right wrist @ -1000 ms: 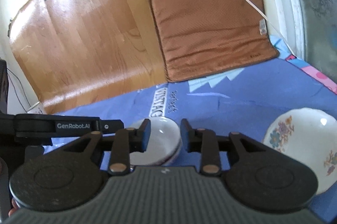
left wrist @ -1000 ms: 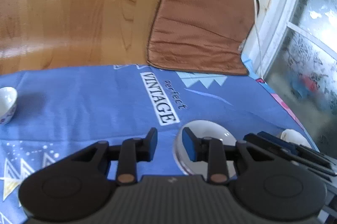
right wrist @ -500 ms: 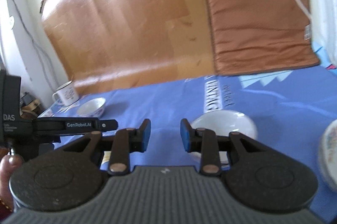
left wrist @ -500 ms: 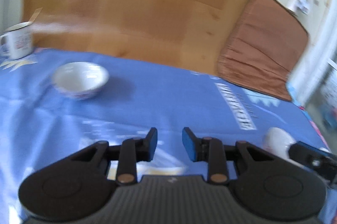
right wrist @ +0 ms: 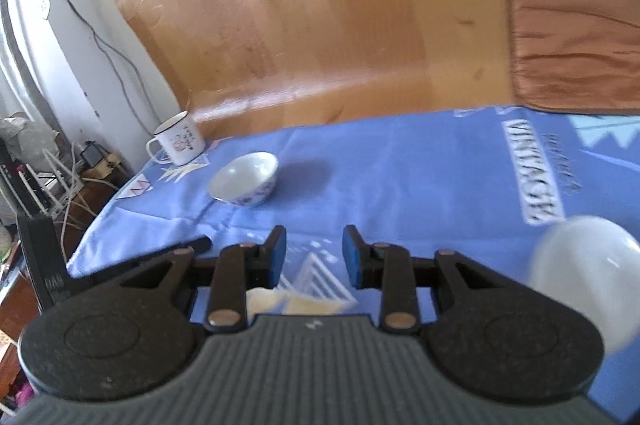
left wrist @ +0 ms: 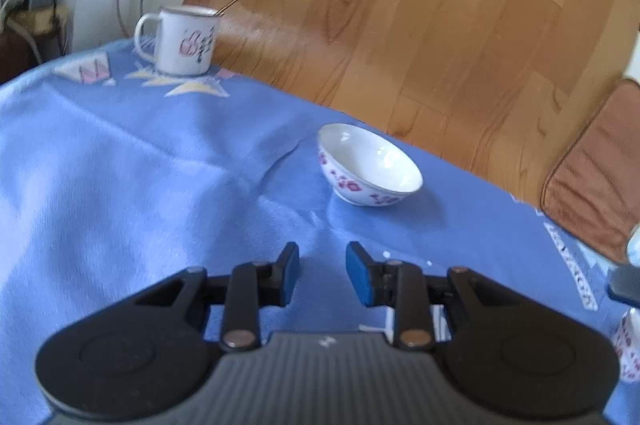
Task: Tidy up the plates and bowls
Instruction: 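Move the right gripper to the flower-patterned bowl beside the mug, then grasp the bowl rim with the right gripper and lift it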
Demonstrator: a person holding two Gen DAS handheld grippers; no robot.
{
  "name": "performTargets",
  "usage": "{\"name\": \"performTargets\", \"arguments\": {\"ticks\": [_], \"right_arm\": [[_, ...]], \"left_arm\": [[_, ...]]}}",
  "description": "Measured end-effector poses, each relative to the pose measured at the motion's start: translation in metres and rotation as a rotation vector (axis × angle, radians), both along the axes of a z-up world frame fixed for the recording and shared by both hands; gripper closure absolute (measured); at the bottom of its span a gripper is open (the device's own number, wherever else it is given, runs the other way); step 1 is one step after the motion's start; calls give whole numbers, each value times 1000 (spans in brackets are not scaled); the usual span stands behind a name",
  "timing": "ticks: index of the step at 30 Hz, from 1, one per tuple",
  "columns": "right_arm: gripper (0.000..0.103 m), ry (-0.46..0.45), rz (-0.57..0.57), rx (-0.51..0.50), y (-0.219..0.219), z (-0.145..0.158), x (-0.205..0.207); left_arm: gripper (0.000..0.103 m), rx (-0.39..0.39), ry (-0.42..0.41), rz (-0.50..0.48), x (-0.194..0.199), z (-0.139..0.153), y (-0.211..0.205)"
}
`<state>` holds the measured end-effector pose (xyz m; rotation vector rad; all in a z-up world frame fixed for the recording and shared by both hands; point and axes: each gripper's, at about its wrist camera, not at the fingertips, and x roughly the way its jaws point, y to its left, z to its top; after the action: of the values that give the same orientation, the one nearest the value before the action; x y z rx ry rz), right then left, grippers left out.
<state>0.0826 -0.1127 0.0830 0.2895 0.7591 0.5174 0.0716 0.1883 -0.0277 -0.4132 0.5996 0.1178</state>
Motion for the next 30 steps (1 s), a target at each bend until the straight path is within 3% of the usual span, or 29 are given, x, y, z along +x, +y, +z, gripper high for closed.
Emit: {"name": "performTargets", "arguments": {"ticks": [7,13,17,22,26,30], "right_arm": [[69,75,43,49,45,-1,44],[69,248,13,116,73,-22,96],[69,314,0,97,91,-34,120],[69,334,-5,43,106,-43,130],[92,343,24,11,115,-46,133],[95,336,46,-3,112,-45,129]], "left_arm": [[76,-40,-31,19,-7,-3,8],[76,-51,-47,23,-8,-3,11],[76,-70,-47,22,-7,-3,13],[76,-83,-56,22,-8,-3,15],[76,-84,-62,22,-8,-3,16],[74,-80,-69,25,-9,-2,16]]}}
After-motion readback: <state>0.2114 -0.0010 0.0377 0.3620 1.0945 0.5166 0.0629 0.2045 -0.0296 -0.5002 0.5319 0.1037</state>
